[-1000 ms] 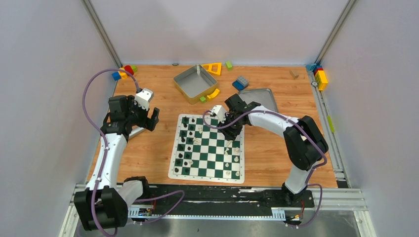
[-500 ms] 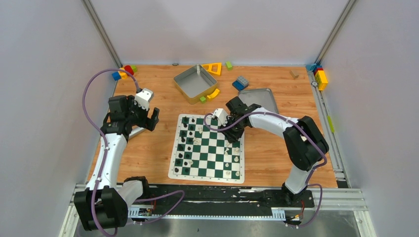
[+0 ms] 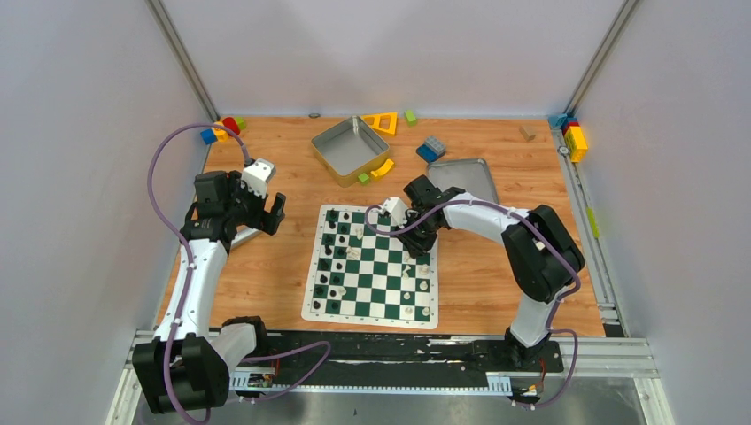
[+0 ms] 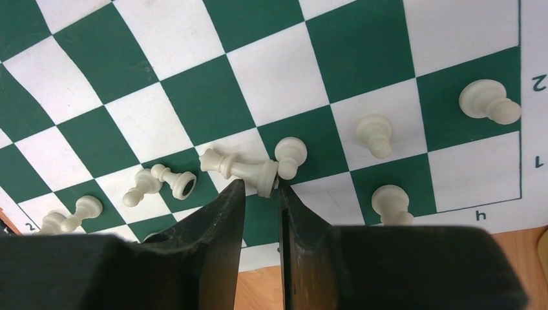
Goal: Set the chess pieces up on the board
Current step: Pick up the chess piece from the chessboard.
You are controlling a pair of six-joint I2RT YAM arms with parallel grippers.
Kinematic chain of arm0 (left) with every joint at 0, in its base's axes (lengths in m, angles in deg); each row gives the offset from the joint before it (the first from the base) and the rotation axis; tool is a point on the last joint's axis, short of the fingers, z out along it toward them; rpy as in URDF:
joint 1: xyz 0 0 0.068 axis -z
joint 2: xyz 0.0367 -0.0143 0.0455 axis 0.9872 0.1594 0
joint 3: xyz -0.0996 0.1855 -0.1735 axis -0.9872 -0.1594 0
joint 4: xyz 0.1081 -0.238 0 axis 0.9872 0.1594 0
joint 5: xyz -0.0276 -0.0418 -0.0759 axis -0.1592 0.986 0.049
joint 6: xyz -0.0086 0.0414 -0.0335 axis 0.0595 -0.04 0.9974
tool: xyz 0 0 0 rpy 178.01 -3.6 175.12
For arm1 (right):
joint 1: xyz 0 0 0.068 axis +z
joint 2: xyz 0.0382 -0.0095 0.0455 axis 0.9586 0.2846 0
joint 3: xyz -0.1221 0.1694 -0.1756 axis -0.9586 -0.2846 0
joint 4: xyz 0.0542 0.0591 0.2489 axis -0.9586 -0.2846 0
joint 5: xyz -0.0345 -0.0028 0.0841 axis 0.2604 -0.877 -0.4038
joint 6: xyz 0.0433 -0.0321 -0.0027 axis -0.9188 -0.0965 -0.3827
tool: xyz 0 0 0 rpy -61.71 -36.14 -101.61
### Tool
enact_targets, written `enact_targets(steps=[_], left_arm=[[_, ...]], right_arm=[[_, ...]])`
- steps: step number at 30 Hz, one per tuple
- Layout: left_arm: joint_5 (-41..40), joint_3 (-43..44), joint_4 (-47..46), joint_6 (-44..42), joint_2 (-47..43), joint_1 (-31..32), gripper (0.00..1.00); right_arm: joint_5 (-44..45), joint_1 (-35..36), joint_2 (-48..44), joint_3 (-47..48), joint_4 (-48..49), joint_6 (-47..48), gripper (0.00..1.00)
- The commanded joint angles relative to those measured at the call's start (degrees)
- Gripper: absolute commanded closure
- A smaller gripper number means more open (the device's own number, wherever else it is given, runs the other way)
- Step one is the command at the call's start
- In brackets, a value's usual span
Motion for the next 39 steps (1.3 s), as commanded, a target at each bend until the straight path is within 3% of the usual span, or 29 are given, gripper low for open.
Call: enact_targets(steps=[1, 18, 24, 29, 32, 35, 39], left_arm=[[0.4, 0.2, -1.3, -0.1, -1.0, -0.6, 0.0], [1.4, 0.5, -1.0, -0.8, -0.6, -0.6, 0.0], [7.2, 1.0, 0.2, -3.6, 0.0, -0.6, 0.0], [18.4, 2.9, 1.2, -5.0, 1.3, -0.1, 0.02], [21.6, 3.2, -0.1, -5.4, 1.3, 4.0, 0.03], [20.1, 2.7, -4.2, -5.7, 1.2, 13.2, 0.04], [20.6, 4.9, -9.1, -4.4, 4.9, 20.9, 0.1]], right_arm=[[-1.2, -0.2, 0.7, 0.1, 1.0, 0.3, 0.75], [-3.7, -0.2, -3.4, -0.1, -1.6, -0.5, 0.93], [-6.0, 0.1, -5.9, 0.4, -2.9, -2.1, 0.94], [-8.8, 0.1, -6.4, 3.8, -3.5, -4.1, 0.95], [-11.2, 0.1, -6.2, 6.0, -3.4, -5.7, 0.95], [-13.8, 0.0, -6.0, 8.0, -3.2, -7.1, 0.95], [-17.5, -1.0, -6.1, 10.7, -3.1, -9.3, 0.96]])
